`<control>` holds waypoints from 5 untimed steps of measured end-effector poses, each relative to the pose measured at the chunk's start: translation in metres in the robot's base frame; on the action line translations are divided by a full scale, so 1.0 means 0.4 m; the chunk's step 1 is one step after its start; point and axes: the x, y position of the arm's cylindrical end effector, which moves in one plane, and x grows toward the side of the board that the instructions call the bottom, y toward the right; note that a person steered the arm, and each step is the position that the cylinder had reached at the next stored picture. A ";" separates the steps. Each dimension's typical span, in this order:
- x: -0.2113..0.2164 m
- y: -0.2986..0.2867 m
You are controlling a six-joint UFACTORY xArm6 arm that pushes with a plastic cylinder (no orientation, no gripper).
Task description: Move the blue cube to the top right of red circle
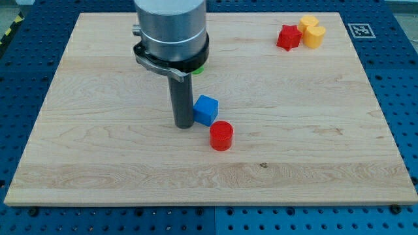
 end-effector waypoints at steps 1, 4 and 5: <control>-0.007 -0.008; -0.017 0.033; -0.017 0.105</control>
